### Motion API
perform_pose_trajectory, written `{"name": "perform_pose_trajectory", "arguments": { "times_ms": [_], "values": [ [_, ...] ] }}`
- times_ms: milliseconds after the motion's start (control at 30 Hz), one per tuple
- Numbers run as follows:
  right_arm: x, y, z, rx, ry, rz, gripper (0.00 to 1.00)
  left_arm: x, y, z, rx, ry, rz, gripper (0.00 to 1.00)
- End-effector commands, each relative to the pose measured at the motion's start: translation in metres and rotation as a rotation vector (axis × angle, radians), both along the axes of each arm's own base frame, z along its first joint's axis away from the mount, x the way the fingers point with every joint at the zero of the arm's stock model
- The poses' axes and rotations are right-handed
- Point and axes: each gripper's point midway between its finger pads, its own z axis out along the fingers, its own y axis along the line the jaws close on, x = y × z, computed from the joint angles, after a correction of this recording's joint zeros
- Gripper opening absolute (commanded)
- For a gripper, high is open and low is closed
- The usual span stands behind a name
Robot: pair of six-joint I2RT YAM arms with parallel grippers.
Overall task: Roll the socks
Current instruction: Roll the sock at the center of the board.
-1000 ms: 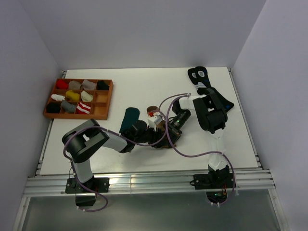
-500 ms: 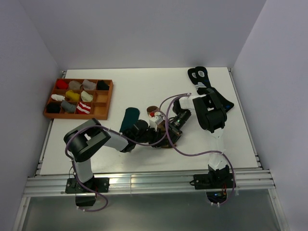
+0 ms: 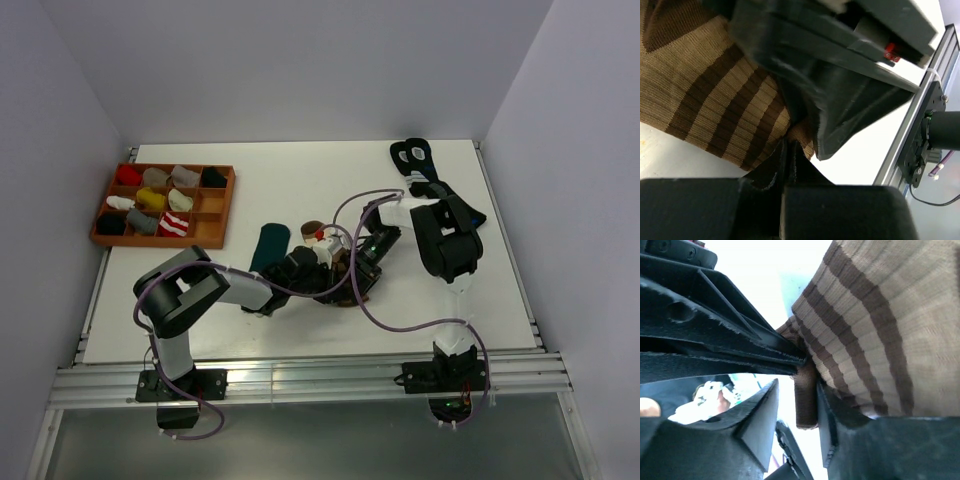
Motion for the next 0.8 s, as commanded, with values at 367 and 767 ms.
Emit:
{"name": "perform_pose_trajectory", "arguments": {
  "times_ms": [367,767],
  "values": [
    [0.031,-0.02,0.008,-0.041,-0.313,-0.054,0.52,-0.013,0.02,-0.037,0.153,0.147,0.061,0.0],
    [0.052,-0.053,0.026,-0.014,-0.59,-0.133,0.51,-0.021,0.034,-0.035,0.067,0.311,0.053,0.0]
  ]
}}
